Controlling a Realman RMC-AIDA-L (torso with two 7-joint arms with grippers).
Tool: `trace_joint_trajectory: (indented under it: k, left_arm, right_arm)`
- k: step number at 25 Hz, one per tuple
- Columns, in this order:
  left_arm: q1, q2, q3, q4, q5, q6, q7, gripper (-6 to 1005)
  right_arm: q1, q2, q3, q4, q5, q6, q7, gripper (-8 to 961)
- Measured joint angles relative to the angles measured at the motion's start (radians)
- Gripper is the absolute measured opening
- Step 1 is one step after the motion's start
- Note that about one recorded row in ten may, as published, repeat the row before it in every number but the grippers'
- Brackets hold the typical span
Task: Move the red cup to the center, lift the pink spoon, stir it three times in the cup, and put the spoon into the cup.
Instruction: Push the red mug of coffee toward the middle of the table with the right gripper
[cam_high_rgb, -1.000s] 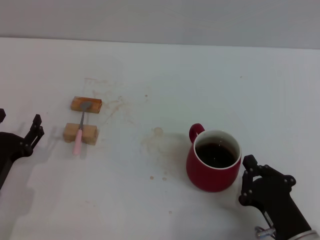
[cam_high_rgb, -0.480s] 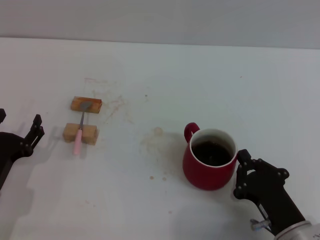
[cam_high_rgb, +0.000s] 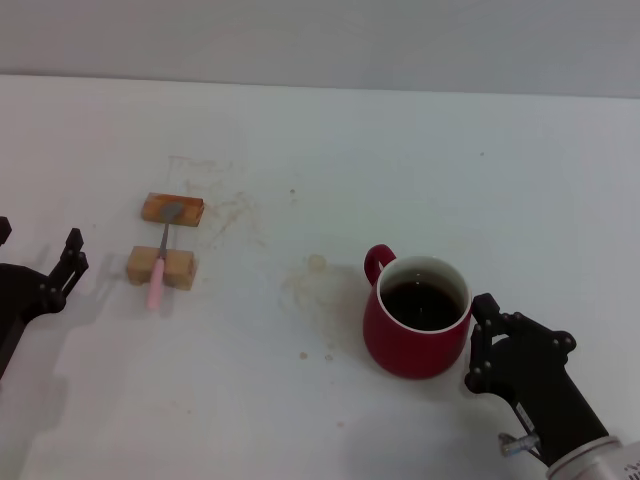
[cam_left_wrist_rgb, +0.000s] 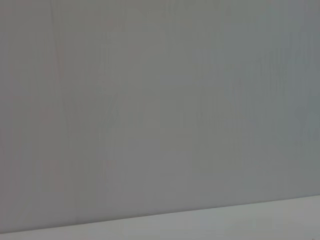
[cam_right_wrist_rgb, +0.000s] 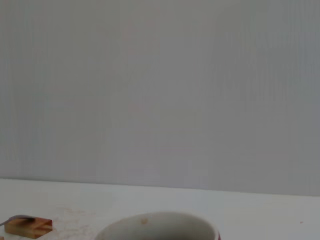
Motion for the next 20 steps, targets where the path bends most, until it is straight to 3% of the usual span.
trace_joint_trajectory:
  k: [10,20]
  left_arm:
    - [0.000,0.001,-0.003,-0.003,0.000,0.000,0.000,844]
    - [0.000,0.002,-0.004,-0.007,0.000,0.001,0.000,844]
  right_arm:
    - [-0.023,0.000,0.001,-0.009,0.006,-0.037,0.000,0]
    - [-0.056,-0.001,0.007,-0.027,0.007,-0.167,0.000,0]
